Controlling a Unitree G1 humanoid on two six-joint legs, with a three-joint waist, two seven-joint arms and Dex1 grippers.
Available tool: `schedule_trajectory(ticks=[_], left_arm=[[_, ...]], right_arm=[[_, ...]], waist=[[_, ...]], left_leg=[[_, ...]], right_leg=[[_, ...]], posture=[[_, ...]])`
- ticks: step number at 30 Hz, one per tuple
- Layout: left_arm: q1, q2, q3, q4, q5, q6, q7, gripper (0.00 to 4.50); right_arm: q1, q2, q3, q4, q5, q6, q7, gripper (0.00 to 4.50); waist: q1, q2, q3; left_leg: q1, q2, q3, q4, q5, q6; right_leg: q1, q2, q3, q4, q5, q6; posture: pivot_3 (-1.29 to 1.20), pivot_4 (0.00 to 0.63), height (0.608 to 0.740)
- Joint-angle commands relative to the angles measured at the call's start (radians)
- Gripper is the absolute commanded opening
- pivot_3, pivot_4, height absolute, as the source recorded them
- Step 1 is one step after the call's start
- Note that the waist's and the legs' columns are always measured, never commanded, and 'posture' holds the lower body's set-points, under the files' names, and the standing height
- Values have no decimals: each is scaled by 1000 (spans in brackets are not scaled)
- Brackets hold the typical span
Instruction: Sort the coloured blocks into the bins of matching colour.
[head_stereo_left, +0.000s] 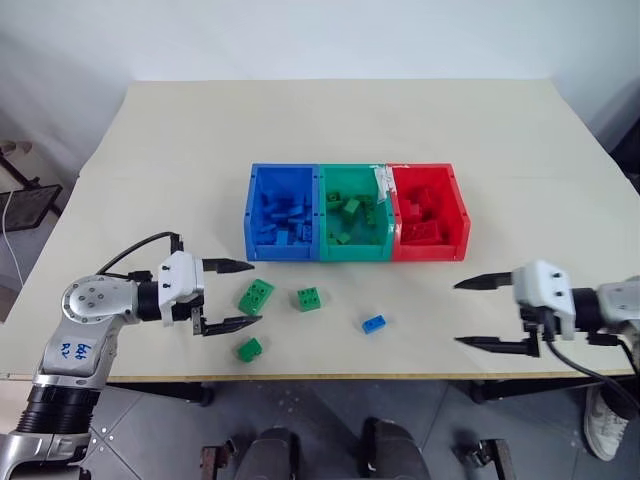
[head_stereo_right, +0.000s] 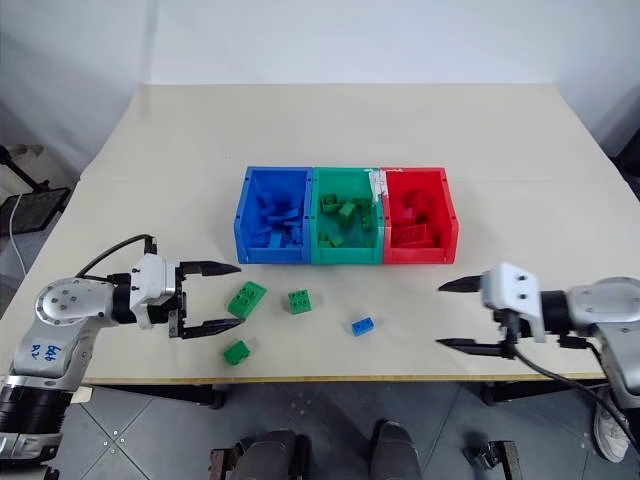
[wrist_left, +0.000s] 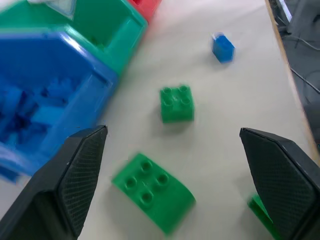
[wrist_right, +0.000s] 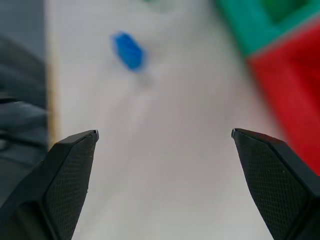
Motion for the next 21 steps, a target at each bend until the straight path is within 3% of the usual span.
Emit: schedule_trajectory(ticks=[1,6,7,10,19,21], left_arm=[[27,16,38,-30,-9,-33,-9,4500],[68,8,35,-37,18,-89,5,4500],[73,6,38,-47,13,-82,12,4500],[87,5,40,-68,-2,-61,23,4500],[116,8,63,-112,4,-44,72,4500],[104,4,83,-96,9,-50,102,4500]], right_arm=[[-73,41,127,-75,-86,34,-53,4468],[-176,175,296,-52,-185,63,-121,4468],[-177,188,321,-43,-204,48,-120,4296],[-180,221,370,-9,-248,17,-134,3576],[-210,207,377,74,-312,-149,-97,523],[-228,217,352,60,-273,-129,-89,494]], waist=[[1,0,0],[9,-2,0],[13,-2,0],[19,-2,0],[18,-2,0],[18,-2,0]], left_leg=[[0,0,0,0,0,0],[-1,-1,-1,0,0,0],[-1,-1,0,0,0,0],[-2,-1,1,0,0,0],[0,-1,3,1,0,0],[0,-1,3,1,0,0]], right_leg=[[0,0,0,0,0,0],[0,0,0,0,0,0],[-1,0,0,0,0,0],[-1,0,-1,0,0,0],[0,0,0,1,0,0],[0,0,0,1,0,0]], posture=[[0,150,740],[0,150,740],[0,150,740],[0,150,740],[0,150,740],[0,150,740]])
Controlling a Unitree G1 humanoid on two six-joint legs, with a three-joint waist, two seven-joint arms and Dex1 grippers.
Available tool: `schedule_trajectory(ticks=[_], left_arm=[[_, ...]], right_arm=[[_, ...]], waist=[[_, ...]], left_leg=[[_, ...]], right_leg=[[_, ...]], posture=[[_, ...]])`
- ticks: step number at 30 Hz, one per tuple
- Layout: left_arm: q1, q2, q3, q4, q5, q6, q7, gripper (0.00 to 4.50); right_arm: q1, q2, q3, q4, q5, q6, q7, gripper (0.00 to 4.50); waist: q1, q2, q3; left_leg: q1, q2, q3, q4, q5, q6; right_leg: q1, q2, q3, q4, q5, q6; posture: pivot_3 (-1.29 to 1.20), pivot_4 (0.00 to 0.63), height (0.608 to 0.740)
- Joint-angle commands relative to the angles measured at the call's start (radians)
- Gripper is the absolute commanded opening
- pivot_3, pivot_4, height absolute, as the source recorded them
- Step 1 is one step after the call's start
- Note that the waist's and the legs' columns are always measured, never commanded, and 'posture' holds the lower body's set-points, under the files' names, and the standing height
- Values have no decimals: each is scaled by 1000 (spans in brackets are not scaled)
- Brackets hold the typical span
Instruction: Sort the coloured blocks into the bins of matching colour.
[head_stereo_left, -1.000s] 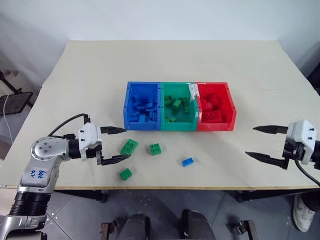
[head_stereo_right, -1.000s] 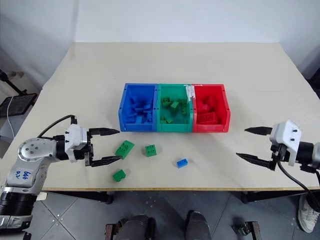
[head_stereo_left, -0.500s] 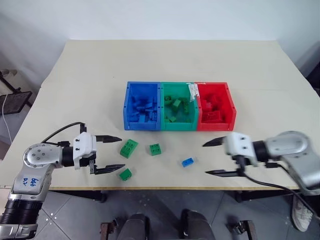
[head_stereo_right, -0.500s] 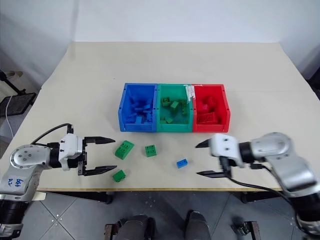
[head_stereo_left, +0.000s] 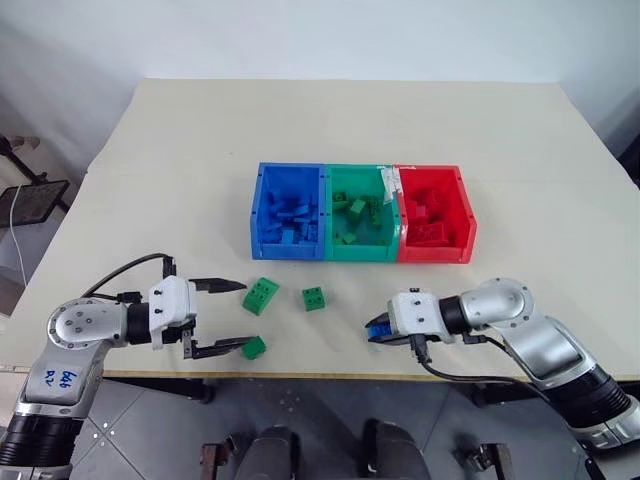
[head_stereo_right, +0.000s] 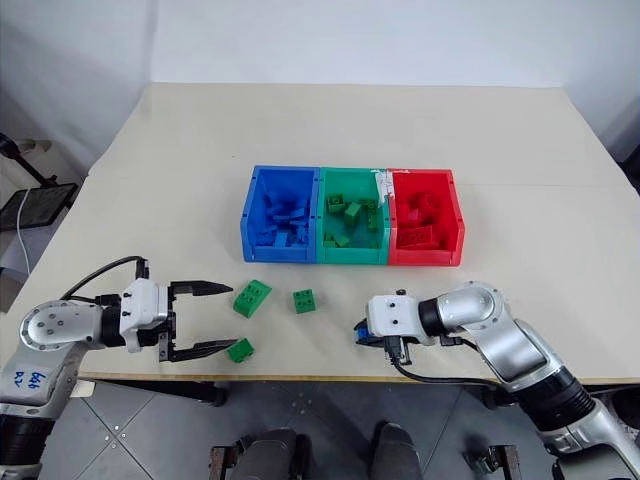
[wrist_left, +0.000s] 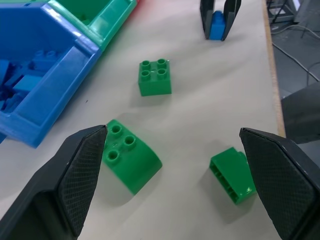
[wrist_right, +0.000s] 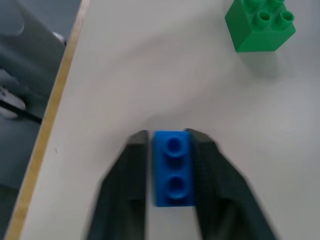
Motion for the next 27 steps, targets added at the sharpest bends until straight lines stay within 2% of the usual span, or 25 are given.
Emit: schedule_trajectory(ticks=[1,4,7,12,18,24,27], left_arm=[[-10,-4,64,-5,-4,-14,55,4500],[-11,-17,100,-10,-32,22,101,4500],[-4,-35,130,-18,-71,72,139,4500],[13,-39,144,-18,-99,131,147,4500],[4,-40,134,-16,-91,140,135,4500],[1,-41,122,-22,-83,142,130,4500],[-3,-40,118,-20,-82,141,130,4500]], right_arm=[[-35,12,-53,-20,50,-1,6,494],[-97,95,-99,-20,121,94,-52,494],[-198,244,-145,19,176,224,-182,494],[-462,498,-112,303,54,190,-415,494],[-597,617,-100,578,-38,74,-533,494],[-602,634,-112,621,-51,6,-535,2442],[-570,599,-127,548,-24,-6,-485,3396]], waist=[[-1,0,0],[-7,0,0],[-21,0,0],[-43,0,0],[-49,0,0],[-57,0,0],[-61,0,0]], left_leg=[[0,0,0,0,0,0],[0,0,0,0,0,0],[0,1,-3,0,0,0],[1,1,-6,0,0,-1],[0,0,-12,-1,-1,-3],[0,0,-12,-2,-1,-3],[1,0,-11,-2,-1,-3]], right_leg=[[0,0,0,0,0,0],[0,0,0,1,0,0],[0,0,0,2,0,0],[-4,0,0,8,0,0],[-5,0,-2,14,0,0],[-5,0,-2,13,0,0],[-5,0,-2,13,0,0]], posture=[[0,150,740],[0,150,740],[0,150,740],[0,150,740],[0,150,740],[0,150,740],[0,150,740]])
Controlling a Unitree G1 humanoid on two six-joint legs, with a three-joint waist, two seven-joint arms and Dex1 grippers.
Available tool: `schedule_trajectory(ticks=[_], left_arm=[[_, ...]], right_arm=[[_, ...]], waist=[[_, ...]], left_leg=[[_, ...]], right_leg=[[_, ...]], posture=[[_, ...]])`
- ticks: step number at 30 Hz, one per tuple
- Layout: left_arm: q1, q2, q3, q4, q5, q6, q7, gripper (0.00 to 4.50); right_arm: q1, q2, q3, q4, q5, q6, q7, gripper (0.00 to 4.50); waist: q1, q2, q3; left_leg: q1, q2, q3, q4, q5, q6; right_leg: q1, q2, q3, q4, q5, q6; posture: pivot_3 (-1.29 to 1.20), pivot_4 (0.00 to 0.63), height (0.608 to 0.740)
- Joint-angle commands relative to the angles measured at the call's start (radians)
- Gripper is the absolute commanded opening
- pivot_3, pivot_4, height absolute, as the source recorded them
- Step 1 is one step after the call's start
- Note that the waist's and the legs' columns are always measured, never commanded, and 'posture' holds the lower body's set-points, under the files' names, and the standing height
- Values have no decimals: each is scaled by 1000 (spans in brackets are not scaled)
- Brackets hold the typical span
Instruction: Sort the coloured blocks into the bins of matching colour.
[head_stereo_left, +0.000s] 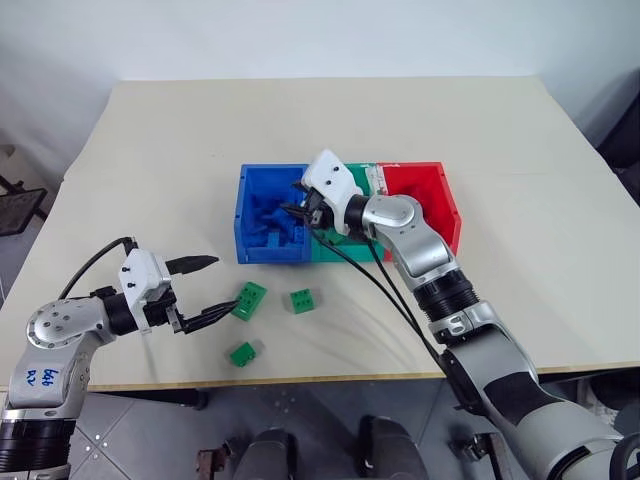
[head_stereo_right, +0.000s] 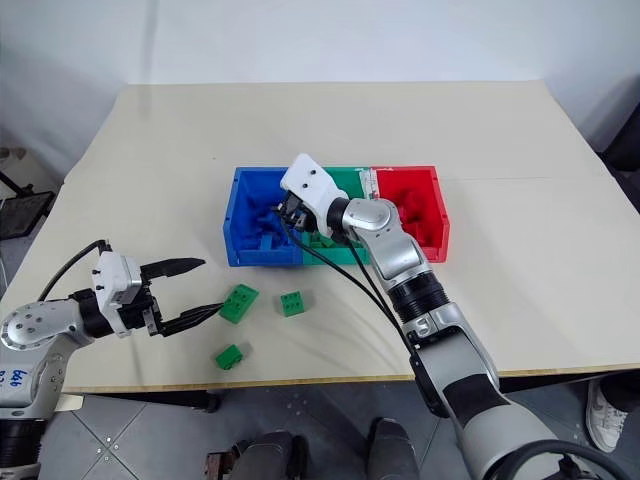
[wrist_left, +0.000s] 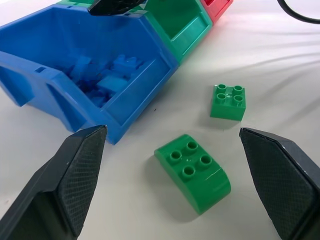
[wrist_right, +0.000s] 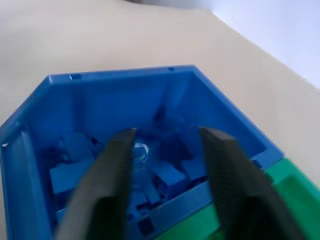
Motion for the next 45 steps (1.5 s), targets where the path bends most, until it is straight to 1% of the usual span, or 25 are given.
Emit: schedule_trajectory(ticks=[1,3,5,8,10,11,13,15,17,19,21,24,26,28,29,33,35,37,39,41,42,44,45], left_arm=[[-11,2,7,-19,-5,-7,-5,4500],[-24,7,5,-3,6,-18,-4,4500],[-34,19,6,20,21,-35,-14,4500],[-46,55,9,74,29,-29,-46,4500],[-54,90,3,135,51,-52,-88,4500],[-64,101,3,173,63,-77,-101,4500],[-82,112,4,223,76,-113,-113,4500],[-114,129,-7,250,83,-130,-143,4500],[-130,136,-16,249,77,-128,-171,4500],[-140,144,-52,124,6,-23,-216,4500],[-149,142,-66,32,-48,50,-234,4500],[-188,127,-142,-136,-80,177,-196,4500],[-239,75,-221,-187,17,167,-114,4500],[-276,59,-337,-226,148,216,-43,4500],[-290,47,-379,-238,191,250,-6,4500],[-343,-33,-514,-288,254,506,116,4500],[-367,-70,-556,-249,320,526,176,4500],[-385,-108,-577,-215,338,553,206,4500],[-400,-142,-596,-197,344,587,218,4500],[-413,-153,-632,-183,371,569,209,4500],[-421,-162,-645,-172,383,564,212,4318],[-430,-149,-663,-162,396,572,195,3904],[-430,-141,-664,-158,400,564,188,3573]], right_arm=[[37,-55,-53,-149,63,-21,76,3709],[130,-143,-81,-274,143,-61,217,4400],[245,-241,-103,-377,224,-122,368,4457],[391,-366,-171,-460,309,-185,494,4457],[471,-440,-222,-484,342,-255,560,4457],[515,-485,-237,-497,353,-255,591,4457],[567,-536,-255,-512,369,-248,623,4457],[667,-591,-310,-563,419,-209,635,4457],[734,-618,-348,-604,462,-182,639,4457],[834,-653,-403,-652,485,-156,633,4457],[890,-678,-434,-687,501,-129,624,4457],[954,-703,-486,-728,529,-79,602,4457],[964,-708,-506,-742,532,-65,578,4457],[965,-707,-519,-755,533,-56,556,4457],[967,-706,-523,-764,537,-47,547,4457],[994,-706,-540,-814,546,-19,518,4457],[1008,-702,-548,-838,550,-6,498,4457],[1028,-701,-556,-867,557,12,477,4457],[1050,-696,-566,-893,563,25,460,4457],[1074,-691,-566,-916,561,31,448,4457],[1091,-688,-564,-933,558,34,439,4488],[1114,-680,-566,-959,559,41,418,4500],[1120,-678,-568,-968,563,46,408,4500]], waist=[[1,0,0],[12,0,0],[19,0,0],[18,-1,0],[18,-1,0],[14,-1,0],[12,0,1],[16,0,1],[19,-1,1],[27,-1,1],[40,-1,1],[48,-1,1],[58,-1,1],[66,-1,1],[68,-1,1],[69,-1,1],[70,-1,1],[71,-2,1],[75,-2,1],[75,-2,2],[76,-2,2],[80,-2,2],[81,-2,2]], left_leg=[[0,0,0,0,0,0],[0,0,-1,0,0,0],[-1,-1,-2,0,0,1],[-1,-1,0,0,-1,2],[-1,0,7,0,-1,2],[-1,0,10,0,-1,2],[1,1,14,0,-1,2],[2,2,15,0,-1,2],[2,3,15,0,-1,2],[1,2,16,0,-1,2],[1,2,16,1,-2,2],[0,2,14,2,-2,3],[1,2,14,3,-2,3],[2,2,14,4,-2,4],[2,1,14,4,-1,4],[0,1,17,4,-1,4],[-1,1,18,4,-1,4],[-1,1,18,4,-1,4],[-1,1,18,5,-1,4],[-1,1,18,6,-1,4],[-1,1,18,6,-1,4],[-1,1,18,7,-1,4],[-1,1,18,7,-1,4]], right_leg=[[0,0,0,0,0,0],[0,0,0,0,0,0],[1,0,0,-1,0,0],[3,0,-1,-4,0,0],[3,0,-1,-7,0,0],[3,0,-1,-7,0,0],[3,0,0,-9,0,0],[3,0,-1,-9,0,0],[3,0,-1,-8,0,0],[3,0,-1,-9,0,0],[3,0,-2,-9,0,0],[4,-1,-1,-10,0,0],[6,-1,-1,-11,0,0],[6,-1,0,-12,0,0],[6,-1,1,-12,1,0],[5,0,0,-12,1,0],[5,0,0,-12,1,0],[5,0,0,-12,1,0],[6,0,0,-12,1,0],[6,0,0,-12,1,0],[6,0,0,-12,1,0],[6,0,0,-13,1,0],[6,0,0,-12,1,0]], posture=[[0,150,740],[0,150,740],[0,150,740],[0,150,740],[0,150,740],[0,150,740],[0,150,740],[0,150,740],[0,150,740],[0,150,740],[0,150,740],[0,150,740],[0,150,740],[0,150,740],[0,150,740],[0,150,740],[0,150,740],[0,150,740],[0,150,740],[0,150,740],[0,150,740],[0,150,740],[0,150,740]])
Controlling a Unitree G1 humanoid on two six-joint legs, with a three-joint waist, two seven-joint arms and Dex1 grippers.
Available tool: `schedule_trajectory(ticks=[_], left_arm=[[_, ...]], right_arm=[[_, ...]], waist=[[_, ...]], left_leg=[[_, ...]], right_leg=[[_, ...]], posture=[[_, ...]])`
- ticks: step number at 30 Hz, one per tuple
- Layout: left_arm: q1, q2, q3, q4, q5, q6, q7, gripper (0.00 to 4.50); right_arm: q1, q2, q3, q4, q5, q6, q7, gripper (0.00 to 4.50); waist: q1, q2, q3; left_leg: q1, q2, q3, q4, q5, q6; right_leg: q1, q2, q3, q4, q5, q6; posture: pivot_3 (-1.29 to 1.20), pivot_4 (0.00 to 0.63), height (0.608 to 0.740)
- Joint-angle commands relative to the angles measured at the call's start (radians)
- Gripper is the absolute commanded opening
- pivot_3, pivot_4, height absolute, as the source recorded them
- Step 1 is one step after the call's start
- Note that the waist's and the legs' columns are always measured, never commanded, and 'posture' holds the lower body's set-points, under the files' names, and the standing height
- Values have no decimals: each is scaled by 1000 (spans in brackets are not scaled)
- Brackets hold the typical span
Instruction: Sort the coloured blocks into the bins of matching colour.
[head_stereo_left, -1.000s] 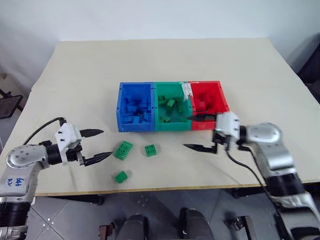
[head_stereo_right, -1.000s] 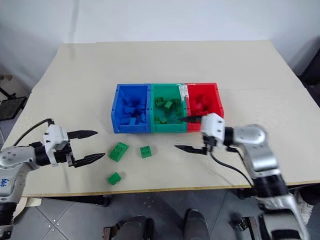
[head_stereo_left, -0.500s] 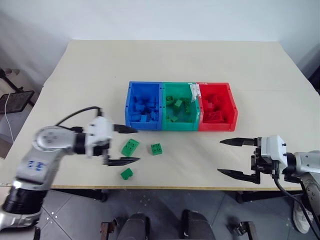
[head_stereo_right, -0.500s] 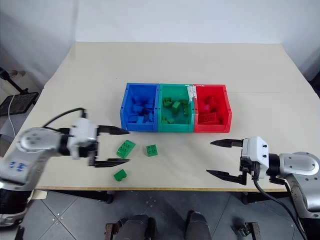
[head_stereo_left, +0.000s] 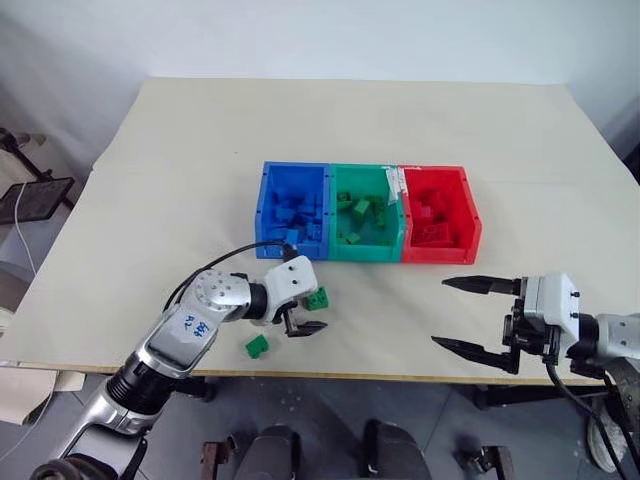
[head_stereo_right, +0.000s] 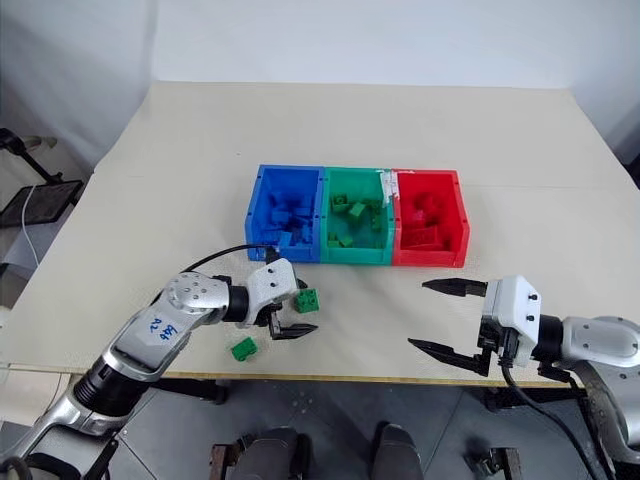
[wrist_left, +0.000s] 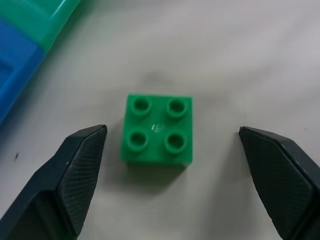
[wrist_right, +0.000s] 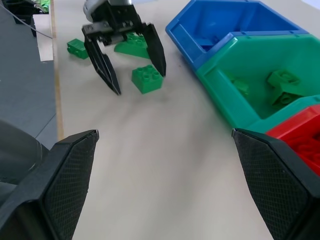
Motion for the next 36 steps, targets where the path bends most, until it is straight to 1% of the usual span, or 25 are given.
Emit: schedule_trajectory(ticks=[1,5,6,7,10,12,15,17,20,24,26,29,32,33,34,36], left_arm=[[-7,25,-21,12,29,-10,-25,3315],[-13,32,2,27,17,-37,-47,2095],[-16,26,11,34,11,-45,-50,1782],[-25,-2,31,48,-4,-61,-38,1487],[-60,-90,86,89,-39,-138,-8,1472],[-119,-192,146,141,-72,-195,41,1472],[-216,-302,173,240,-54,-294,100,1472],[-264,-344,181,303,-41,-341,123,1472],[-347,-382,164,448,12,-380,165,1472],[-398,-406,159,578,50,-439,183,1472],[-403,-417,174,605,42,-450,185,2225],[-385,-445,221,562,-16,-410,180,3075],[-330,-414,235,475,-39,-424,133,4058],[-286,-377,257,427,-52,-447,107,4315],[-246,-342,274,385,-68,-465,76,4471],[-150,-243,324,303,-119,-509,-21,4471]], right_arm=[[20,12,-33,-59,23,12,-33,4500],[68,22,-50,-77,24,2,-42,4500],[78,25,-53,-81,26,0,-45,4500],[91,29,-57,-84,25,-5,-46,4500],[110,47,-67,-97,21,-10,-68,4500],[97,89,-89,-115,52,15,-145,4500],[48,178,-131,-109,73,22,-291,4500],[25,206,-142,-100,53,13,-339,4500],[-19,224,-167,-57,17,2,-406,4500],[-39,207,-168,-34,4,-13,-391,4500],[-42,206,-161,-30,2,-19,-382,4500],[-41,201,-149,-24,4,-27,-352,4500],[-44,192,-140,-11,4,-36,-312,4500],[-51,180,-127,11,1,-43,-281,4500],[-55,168,-117,31,-3,-48,-255,4500],[-71,137,-90,74,-10,-66,-189,4500]], waist=[[0,0,0],[0,0,0],[0,0,0],[1,0,0],[9,0,0],[18,-1,1],[23,-2,1],[18,-1,1],[14,-1,1],[13,-1,1],[12,-1,1],[13,-2,1],[11,-1,1],[10,-1,1],[2,-1,1],[-13,-1,0]], left_leg=[[0,0,0,0,0,0],[0,0,-3,2,0,0],[0,0,-4,2,0,0],[0,0,-4,2,0,0],[0,0,-4,3,0,0],[-1,0,-5,4,0,1],[-3,0,-6,8,0,1],[-2,-1,-5,8,0,1],[-1,-1,-3,7,0,1],[-2,-1,1,6,0,1],[-2,-1,1,4,0,1],[-3,-1,1,4,0,1],[-3,-1,1,4,0,2],[-2,-1,2,4,0,2],[-2,0,2,4,0,2],[-1,0,2,3,0,1]], right_leg=[[0,0,0,0,0,0],[1,0,1,1,0,0],[1,0,1,1,0,0],[1,0,1,1,0,0],[0,0,1,1,0,0],[1,0,0,1,0,0],[1,0,-1,1,1,0],[2,0,0,1,2,1],[2,0,-1,0,2,1],[1,0,0,0,2,1],[0,0,-1,0,2,1],[-1,0,0,0,2,1],[0,0,0,0,2,1],[0,0,0,0,2,1],[0,0,0,0,2,1],[-1,0,0,0,2,1]], posture=[[0,150,740],[0,150,740],[0,150,740],[0,150,740],[0,150,740],[0,150,740],[0,150,740],[0,150,740],[0,150,740],[0,150,740],[0,150,740],[0,150,740],[0,150,740],[0,150,740],[0,150,740],[0,150,740]])
